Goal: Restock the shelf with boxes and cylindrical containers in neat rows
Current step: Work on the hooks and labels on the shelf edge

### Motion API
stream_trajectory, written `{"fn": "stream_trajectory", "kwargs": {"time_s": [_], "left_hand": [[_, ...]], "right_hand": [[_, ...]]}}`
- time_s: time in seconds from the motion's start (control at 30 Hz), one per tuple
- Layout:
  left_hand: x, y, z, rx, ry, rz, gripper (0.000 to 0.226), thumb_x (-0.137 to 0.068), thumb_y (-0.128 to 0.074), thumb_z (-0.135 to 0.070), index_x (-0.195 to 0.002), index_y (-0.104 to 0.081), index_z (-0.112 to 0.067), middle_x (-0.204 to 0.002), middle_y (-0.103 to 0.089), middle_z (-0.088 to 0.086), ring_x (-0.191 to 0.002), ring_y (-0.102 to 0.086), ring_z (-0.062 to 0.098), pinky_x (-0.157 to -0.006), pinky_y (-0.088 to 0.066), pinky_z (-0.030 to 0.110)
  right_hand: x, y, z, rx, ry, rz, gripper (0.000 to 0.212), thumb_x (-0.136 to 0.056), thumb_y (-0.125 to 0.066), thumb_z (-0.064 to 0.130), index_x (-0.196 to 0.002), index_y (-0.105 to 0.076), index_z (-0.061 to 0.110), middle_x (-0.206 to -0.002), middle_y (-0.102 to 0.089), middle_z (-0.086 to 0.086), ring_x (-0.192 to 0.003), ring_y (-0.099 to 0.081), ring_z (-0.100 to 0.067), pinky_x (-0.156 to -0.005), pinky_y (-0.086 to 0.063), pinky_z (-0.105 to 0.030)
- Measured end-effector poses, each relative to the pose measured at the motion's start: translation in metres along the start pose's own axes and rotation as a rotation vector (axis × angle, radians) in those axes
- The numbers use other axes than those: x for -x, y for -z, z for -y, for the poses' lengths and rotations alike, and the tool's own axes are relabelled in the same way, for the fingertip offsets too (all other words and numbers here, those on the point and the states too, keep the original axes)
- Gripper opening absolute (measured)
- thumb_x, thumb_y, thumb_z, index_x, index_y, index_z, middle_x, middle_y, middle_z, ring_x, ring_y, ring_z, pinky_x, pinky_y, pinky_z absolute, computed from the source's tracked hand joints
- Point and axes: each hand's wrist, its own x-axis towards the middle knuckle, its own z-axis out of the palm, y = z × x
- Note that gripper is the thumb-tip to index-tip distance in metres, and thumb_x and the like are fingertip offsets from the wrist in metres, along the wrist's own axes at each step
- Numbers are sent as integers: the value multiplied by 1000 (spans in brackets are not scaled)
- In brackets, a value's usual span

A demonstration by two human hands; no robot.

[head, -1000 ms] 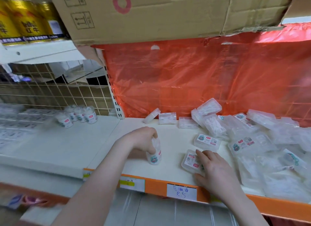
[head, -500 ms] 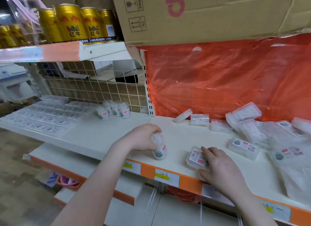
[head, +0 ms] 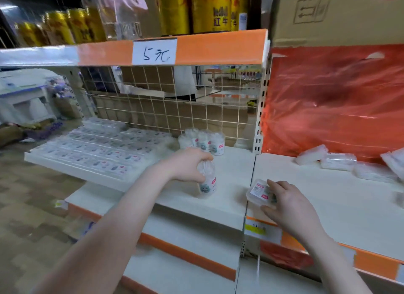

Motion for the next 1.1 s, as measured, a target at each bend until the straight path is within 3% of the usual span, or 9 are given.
{"fn": "stream_trajectory", "kwargs": {"time_s": [0.2, 0.37, 0.5, 0.6, 0.73, 0.87, 1.1], "left_hand": [[-22, 15, 45, -50, -61, 29, 67, -78, -64, -25, -141, -41, -21, -143, -45, -2, -129, -41, 17, -104, -38, 32], [-58, 21, 63, -112, -96, 80, 65, -82, -62, -23, -143, -39, -22, -144, -42, 0, -129, -40, 18, -103, -34, 26], [-90, 29, 76, -65, -54, 132, 65, -79, -64, -18, -140, -41, -25, -142, -41, 1, -123, -48, 20, -99, -43, 34], [-107, 35, 84, -116, -86, 113, 64, -79, -65, -18, -139, -43, -21, -138, -43, 1, -125, -44, 20, -100, -40, 32], [-123, 38, 92, -127, -135, 107, 62, -78, -66, -18, -136, -47, -17, -127, -48, 3, -113, -49, 20, -86, -41, 27], [-141, 33, 104, -158, -174, 116, 60, -77, -64, -16, -136, -48, -18, -125, -49, 3, -108, -52, 21, -85, -46, 30], [-166, 23, 121, -151, -236, 114, 59, -79, -62, -17, -136, -48, -19, -124, -50, 3, -101, -50, 19, -76, -38, 25]], "right_hand": [[-27, -11, 41, -8, -30, 4, 65, -80, -61, 35, -139, -40, 18, -123, -52, 0, -114, -48, -20, -89, -38, -26], [-47, -19, 45, 9, -46, 41, 59, -82, -58, 38, -136, -40, 21, -124, -50, 3, -114, -46, -16, -87, -40, -24], [-69, -23, 42, 9, -39, 43, 62, -83, -58, 39, -139, -37, 22, -126, -48, 5, -115, -45, -15, -88, -39, -23], [-86, -25, 43, 14, -28, 50, 65, -83, -57, 40, -141, -34, 22, -128, -47, 4, -116, -45, -15, -89, -39, -23], [-103, -29, 49, 16, -33, 49, 68, -83, -57, 41, -143, -31, 22, -129, -46, 5, -118, -43, -14, -90, -37, -22], [-115, -38, 62, 14, -63, 52, 68, -84, -57, 41, -144, -30, 22, -132, -45, 6, -122, -41, -14, -92, -36, -21], [-131, -55, 84, 5, -113, 43, 66, -83, -58, 41, -142, -34, 22, -130, -46, 5, -121, -41, -15, -92, -38, -24]]}}
